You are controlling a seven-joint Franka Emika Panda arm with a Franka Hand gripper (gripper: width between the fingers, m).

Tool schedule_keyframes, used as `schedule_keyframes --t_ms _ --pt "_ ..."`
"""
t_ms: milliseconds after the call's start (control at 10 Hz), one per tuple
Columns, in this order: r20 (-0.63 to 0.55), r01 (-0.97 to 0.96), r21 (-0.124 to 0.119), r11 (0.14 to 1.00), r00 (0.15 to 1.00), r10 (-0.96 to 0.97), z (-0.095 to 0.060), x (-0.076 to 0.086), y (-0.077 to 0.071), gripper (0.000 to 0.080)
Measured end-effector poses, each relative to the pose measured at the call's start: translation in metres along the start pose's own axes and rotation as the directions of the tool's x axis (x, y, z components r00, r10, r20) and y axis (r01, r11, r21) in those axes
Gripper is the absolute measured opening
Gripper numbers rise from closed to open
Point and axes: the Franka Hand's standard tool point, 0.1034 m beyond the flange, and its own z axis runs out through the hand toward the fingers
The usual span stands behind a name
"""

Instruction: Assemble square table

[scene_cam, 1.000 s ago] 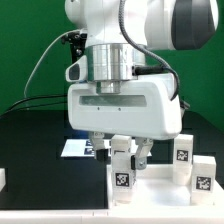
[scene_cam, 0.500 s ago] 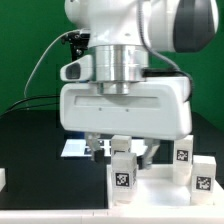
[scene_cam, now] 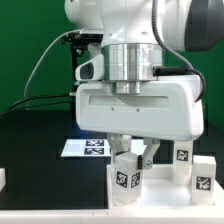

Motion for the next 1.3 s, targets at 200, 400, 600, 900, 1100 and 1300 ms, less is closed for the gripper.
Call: schedule_keyframes --t_ms 200,400,600,900,1100,1300 --pt "0.0 -0.152 -0.002 0.988 0.988 0.152 0.0008 0.0001 0.0013 0.0302" --pt "0.025 -0.45 -0.037 0.892 0.892 0.451 0.0032 -0.0017 0.0025 0.0292" --pt "0.091 -0.737 -0.042 0.675 0.67 0.737 0.0043 0.0021 0.0026 0.029" --pt "0.09 -0.725 -0.042 0.688 0.683 0.725 0.0043 0.0025 0.0032 0.029" --pt "0.083 -0.445 -0.022 0.895 0.892 0.445 0.0016 0.0031 0.0042 0.0291" --pt "0.098 -0.231 0.003 0.973 0.968 0.23 -0.0038 -0.0042 0.0085 0.0602"
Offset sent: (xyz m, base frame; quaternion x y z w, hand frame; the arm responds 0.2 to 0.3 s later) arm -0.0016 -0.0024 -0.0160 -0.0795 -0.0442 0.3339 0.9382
